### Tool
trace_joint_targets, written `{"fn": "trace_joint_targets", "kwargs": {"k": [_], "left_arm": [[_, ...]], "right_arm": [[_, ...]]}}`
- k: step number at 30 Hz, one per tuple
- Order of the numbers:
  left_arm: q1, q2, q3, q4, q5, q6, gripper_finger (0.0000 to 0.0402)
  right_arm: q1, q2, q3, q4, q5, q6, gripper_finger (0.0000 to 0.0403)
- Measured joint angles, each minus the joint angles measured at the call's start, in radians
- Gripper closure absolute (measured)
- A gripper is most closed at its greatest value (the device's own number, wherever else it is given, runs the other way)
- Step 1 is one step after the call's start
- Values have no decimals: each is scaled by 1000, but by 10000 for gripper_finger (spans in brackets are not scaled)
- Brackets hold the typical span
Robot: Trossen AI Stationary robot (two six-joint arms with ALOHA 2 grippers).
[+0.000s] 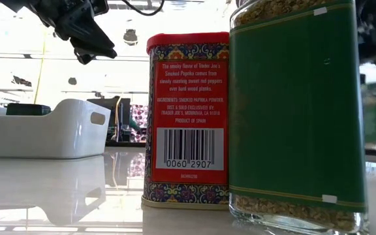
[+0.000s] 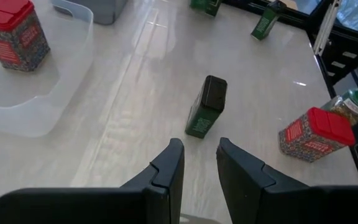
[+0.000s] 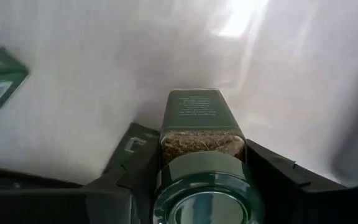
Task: Sort spices by type
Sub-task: Put the green seasoning bottle into the black bin
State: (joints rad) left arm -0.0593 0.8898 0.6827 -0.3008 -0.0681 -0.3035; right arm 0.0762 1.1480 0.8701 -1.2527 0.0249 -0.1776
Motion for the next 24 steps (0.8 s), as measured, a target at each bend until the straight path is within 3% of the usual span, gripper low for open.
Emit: {"fn": "trace_joint_targets", "kwargs": {"k": [6,11,19,24], "left_arm": [[0,0,0,0,-17,0,315],[0,0,0,0,-19,0,315],[0,0,0,0,-19,0,315],[0,0,0,0,-19,1,315]], "right_arm": [[-138,-78,160,-19,57,-122,181],[-305,-44,342,-7,82,-271,181],[-530,219,588,-82,86,-474,181],[-629,371,634,-73,75,-503,181]]}}
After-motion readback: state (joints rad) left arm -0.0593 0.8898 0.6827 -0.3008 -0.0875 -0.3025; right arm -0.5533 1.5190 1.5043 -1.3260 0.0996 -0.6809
